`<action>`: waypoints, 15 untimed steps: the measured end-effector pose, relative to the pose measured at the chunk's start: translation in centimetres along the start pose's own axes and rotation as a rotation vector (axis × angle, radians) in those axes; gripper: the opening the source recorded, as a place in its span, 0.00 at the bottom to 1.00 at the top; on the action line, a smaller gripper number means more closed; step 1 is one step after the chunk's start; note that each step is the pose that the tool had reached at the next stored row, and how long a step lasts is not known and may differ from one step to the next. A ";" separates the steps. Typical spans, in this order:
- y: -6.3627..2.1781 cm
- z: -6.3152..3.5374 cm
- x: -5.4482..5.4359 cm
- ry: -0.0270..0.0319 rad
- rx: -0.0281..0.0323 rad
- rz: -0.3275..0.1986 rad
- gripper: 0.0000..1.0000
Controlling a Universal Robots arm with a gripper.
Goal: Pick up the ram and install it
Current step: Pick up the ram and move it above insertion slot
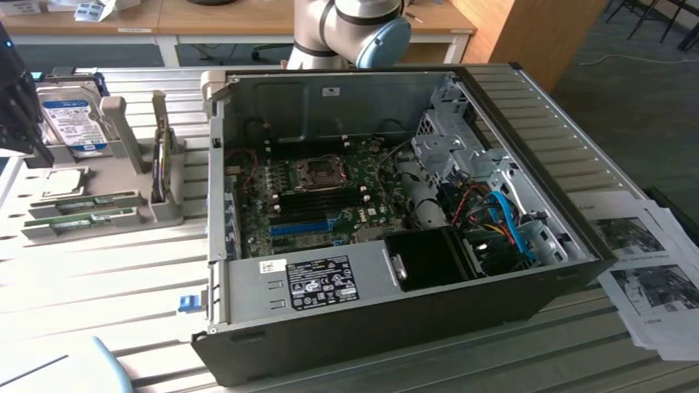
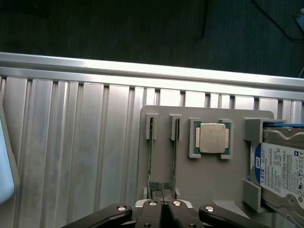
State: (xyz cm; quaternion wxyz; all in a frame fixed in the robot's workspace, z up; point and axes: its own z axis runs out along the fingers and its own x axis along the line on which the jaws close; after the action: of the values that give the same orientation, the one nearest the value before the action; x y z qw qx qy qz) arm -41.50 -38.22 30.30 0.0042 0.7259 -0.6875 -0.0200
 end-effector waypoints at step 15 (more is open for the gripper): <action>-0.08 2.23 0.1 0.0001 0.0000 0.000 0.09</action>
State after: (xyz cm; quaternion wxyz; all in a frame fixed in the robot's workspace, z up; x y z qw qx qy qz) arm -41.50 -38.22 28.06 0.0042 0.7259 -0.6875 -0.0200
